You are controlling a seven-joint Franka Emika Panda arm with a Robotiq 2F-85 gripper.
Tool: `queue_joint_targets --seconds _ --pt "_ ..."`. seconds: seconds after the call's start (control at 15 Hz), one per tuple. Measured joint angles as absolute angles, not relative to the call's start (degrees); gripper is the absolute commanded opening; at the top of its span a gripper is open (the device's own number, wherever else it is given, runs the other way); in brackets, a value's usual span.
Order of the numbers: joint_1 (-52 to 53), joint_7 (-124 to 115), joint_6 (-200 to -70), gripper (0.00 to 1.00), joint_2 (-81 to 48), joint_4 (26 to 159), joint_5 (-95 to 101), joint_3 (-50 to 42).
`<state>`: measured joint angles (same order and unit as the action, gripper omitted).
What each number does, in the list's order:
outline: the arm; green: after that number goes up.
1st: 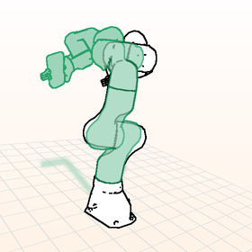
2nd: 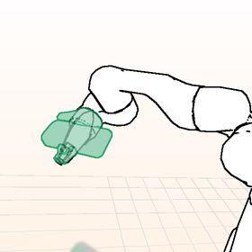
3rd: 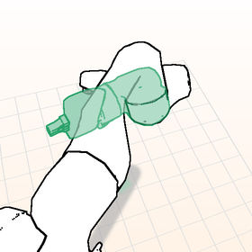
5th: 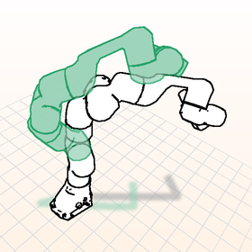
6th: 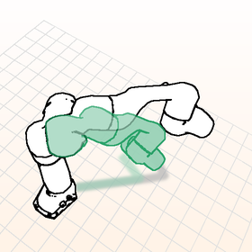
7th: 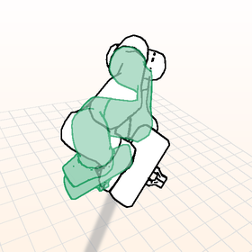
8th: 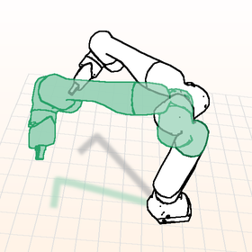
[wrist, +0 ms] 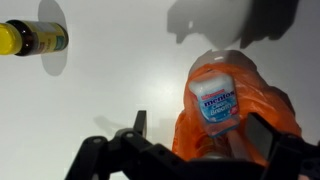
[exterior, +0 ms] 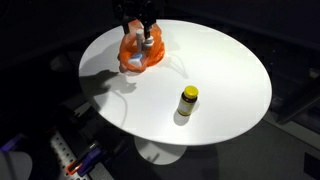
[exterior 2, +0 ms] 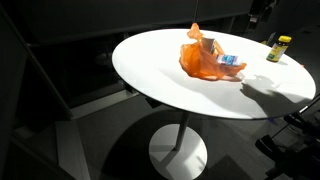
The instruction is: Put the blue container in the plastic bag
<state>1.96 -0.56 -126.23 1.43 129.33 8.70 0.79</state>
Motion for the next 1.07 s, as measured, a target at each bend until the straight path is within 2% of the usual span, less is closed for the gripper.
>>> queue_joint_targets --seconds 1.07 --pt "1.0 -0.6 -111.9 1.00 19.3 136.0 1.2 -0.2"
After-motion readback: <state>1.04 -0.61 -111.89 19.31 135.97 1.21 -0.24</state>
